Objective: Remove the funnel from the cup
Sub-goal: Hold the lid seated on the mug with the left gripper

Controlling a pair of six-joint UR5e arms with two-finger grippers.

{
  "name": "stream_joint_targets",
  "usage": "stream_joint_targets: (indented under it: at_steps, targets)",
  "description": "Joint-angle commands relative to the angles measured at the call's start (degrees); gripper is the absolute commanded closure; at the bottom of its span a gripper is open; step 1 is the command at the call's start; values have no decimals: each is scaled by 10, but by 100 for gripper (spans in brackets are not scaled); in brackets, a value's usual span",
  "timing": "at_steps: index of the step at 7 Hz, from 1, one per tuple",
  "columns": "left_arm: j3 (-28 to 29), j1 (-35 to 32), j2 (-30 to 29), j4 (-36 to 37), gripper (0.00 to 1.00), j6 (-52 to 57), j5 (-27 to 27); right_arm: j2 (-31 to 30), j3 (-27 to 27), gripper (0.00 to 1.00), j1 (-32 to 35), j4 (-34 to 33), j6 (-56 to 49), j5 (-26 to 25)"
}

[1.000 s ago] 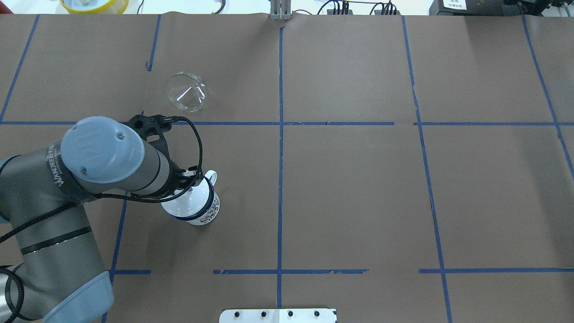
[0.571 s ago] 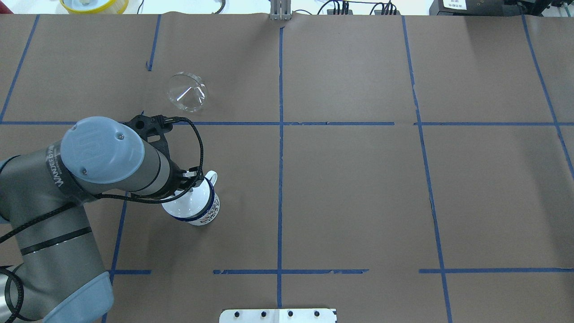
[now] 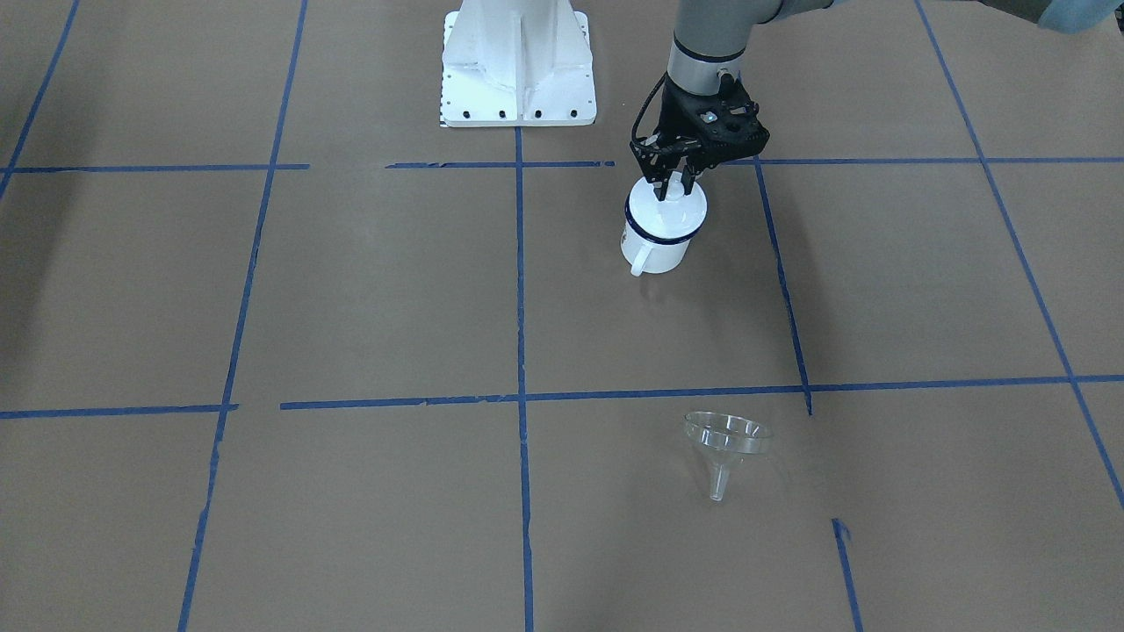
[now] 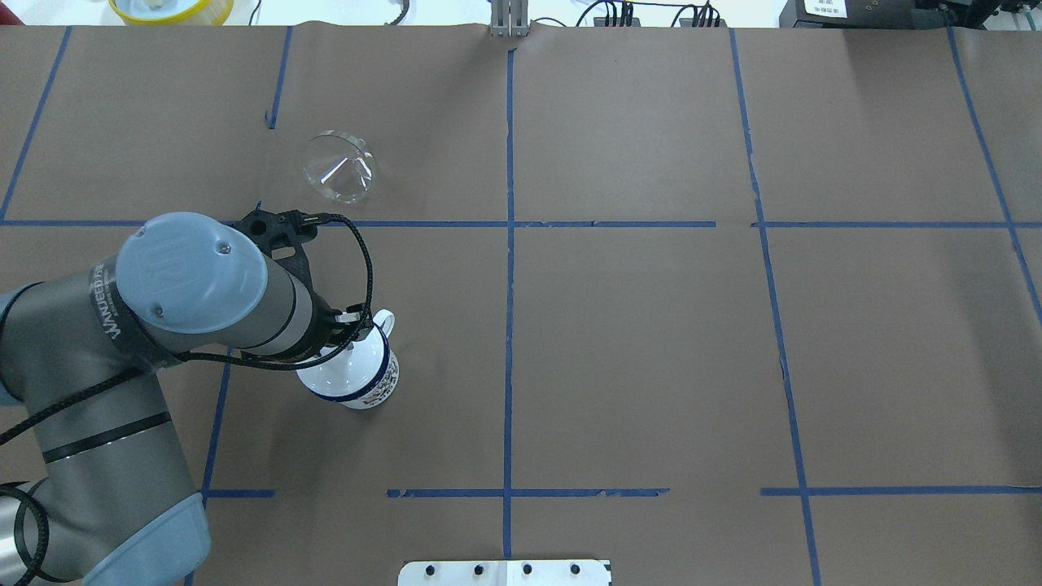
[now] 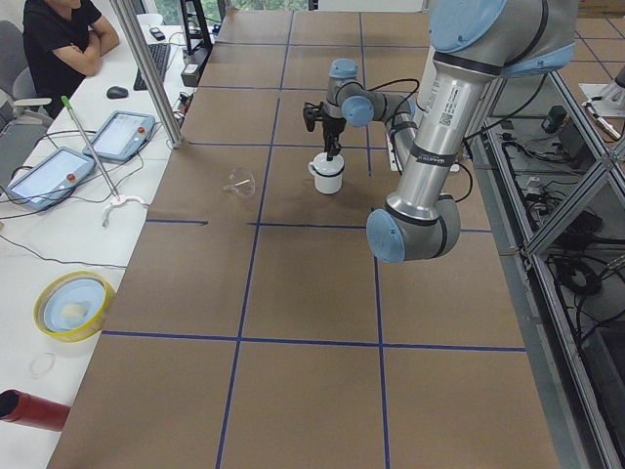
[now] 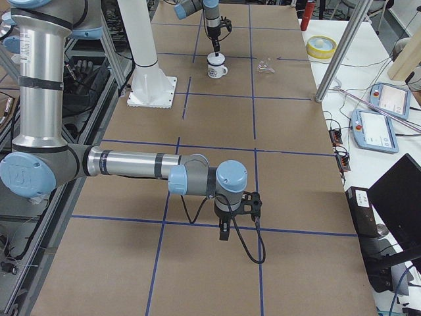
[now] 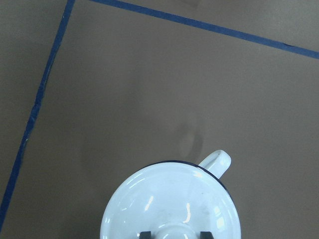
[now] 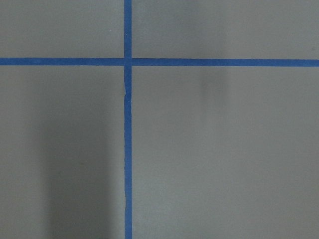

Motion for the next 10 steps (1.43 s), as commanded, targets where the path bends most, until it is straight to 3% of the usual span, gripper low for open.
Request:
stream_joint_targets:
  at_steps: [1, 2, 10]
  targets:
    - [1, 0, 0, 0, 84, 0, -1, 0, 0, 0, 0, 0, 0, 0]
    - [1, -1, 0, -1, 1, 0, -1, 0, 0, 0, 0, 0, 0, 0]
    - [-21, -7, -17, -1, 0, -2, 0, 0, 0, 0, 0, 0, 0, 0]
